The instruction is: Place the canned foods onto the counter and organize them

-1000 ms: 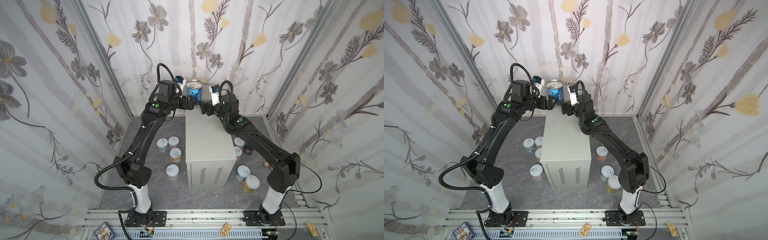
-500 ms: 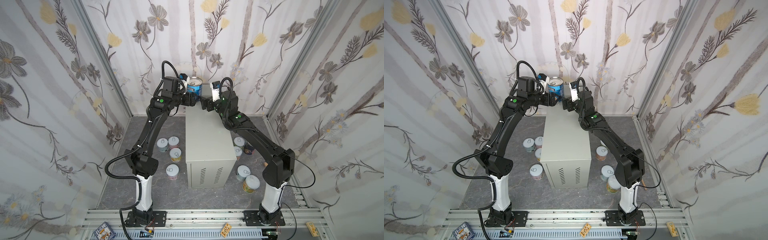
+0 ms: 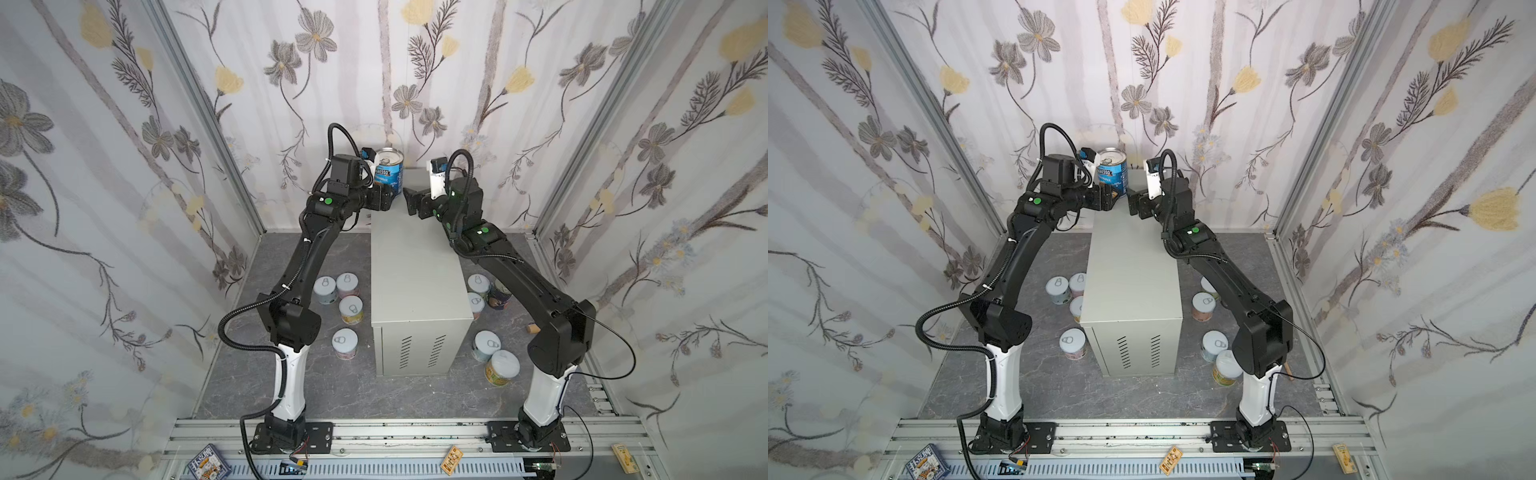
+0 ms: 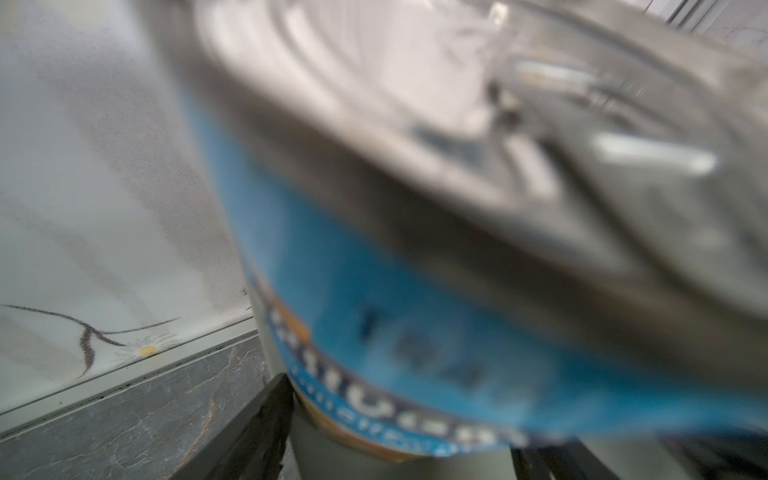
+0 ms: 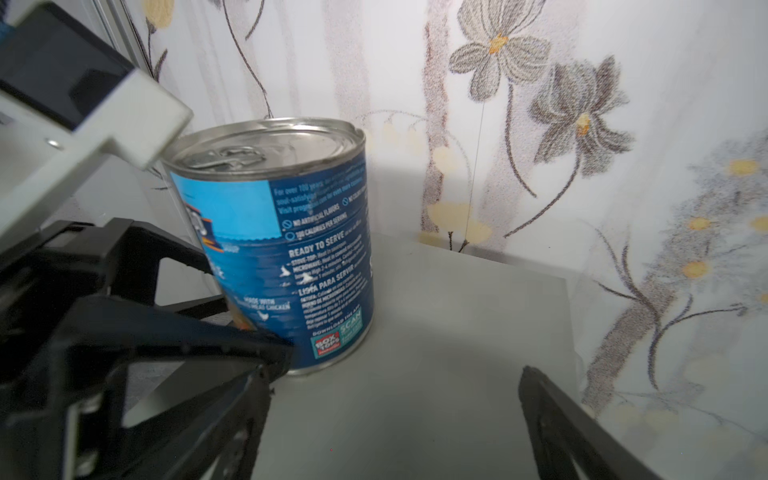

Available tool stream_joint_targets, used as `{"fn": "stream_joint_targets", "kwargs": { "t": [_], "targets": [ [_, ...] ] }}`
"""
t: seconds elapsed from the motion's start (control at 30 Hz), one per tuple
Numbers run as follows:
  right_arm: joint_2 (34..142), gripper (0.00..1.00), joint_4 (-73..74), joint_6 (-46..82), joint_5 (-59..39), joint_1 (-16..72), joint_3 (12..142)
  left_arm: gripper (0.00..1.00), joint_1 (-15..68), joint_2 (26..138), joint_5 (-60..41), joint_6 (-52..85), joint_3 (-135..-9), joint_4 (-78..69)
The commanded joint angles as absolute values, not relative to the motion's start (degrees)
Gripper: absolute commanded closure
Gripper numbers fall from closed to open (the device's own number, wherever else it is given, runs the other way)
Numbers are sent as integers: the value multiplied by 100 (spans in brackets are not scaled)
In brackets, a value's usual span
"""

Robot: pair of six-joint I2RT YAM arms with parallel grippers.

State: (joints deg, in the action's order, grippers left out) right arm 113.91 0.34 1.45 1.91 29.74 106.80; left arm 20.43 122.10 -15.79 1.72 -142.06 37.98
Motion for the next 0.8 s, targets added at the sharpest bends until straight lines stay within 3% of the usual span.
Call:
{"fn": "stream_joint_targets", "kwargs": {
  "t": [0.0,0.33,0.77],
  "targets": [
    [10750,5,95,171,184,2892,10166,21,2022,12293,-1290,164,-14253,3516],
    [8734,0,621,294,592,2621,8036,21,2021,12495,-1274,177,-14417,3355],
    [8358,0,901,392,826,2578,7451,21,2040,12699,-1516,142,-14713,3445]
  ]
}}
